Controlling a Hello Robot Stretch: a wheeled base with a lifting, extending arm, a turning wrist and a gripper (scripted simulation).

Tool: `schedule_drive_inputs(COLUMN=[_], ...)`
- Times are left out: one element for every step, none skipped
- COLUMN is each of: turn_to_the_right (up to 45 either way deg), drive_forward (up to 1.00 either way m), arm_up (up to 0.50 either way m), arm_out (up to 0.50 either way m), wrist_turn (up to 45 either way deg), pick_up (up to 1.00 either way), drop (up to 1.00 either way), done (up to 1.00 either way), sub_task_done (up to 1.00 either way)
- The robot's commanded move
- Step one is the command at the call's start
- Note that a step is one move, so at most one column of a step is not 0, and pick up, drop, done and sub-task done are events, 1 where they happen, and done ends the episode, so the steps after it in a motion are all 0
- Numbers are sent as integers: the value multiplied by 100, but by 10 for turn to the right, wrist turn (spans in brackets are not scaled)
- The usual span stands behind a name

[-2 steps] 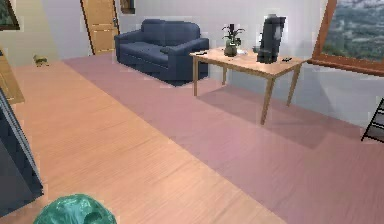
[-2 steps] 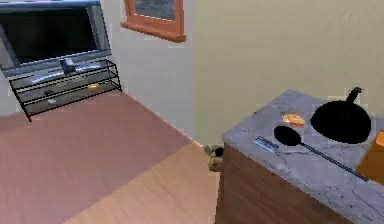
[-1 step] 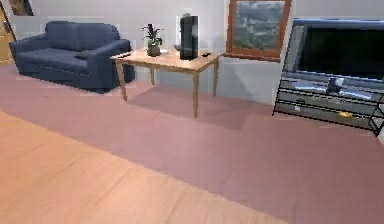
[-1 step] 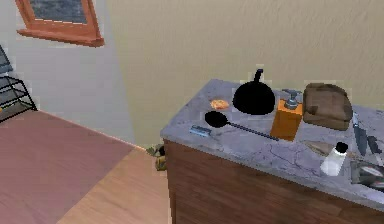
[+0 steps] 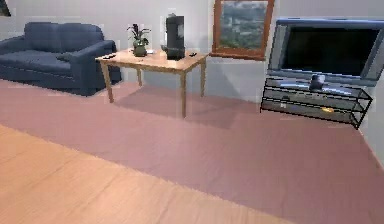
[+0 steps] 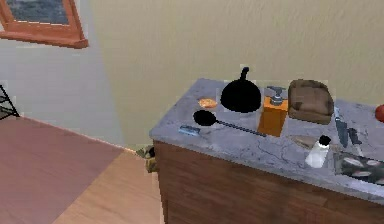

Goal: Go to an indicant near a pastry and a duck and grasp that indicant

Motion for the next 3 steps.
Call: schedule_drive_inputs(turn_to_the_right=[450,90,30], drive_forward=[0,0,0], arm_up=[0,0,0], arm_out=[0,0,0], wrist_turn=[0,0,0], pick_up=[0,0,0], drop=[0,0,0], done=[0,0,0], sub_task_done=[0,0,0])
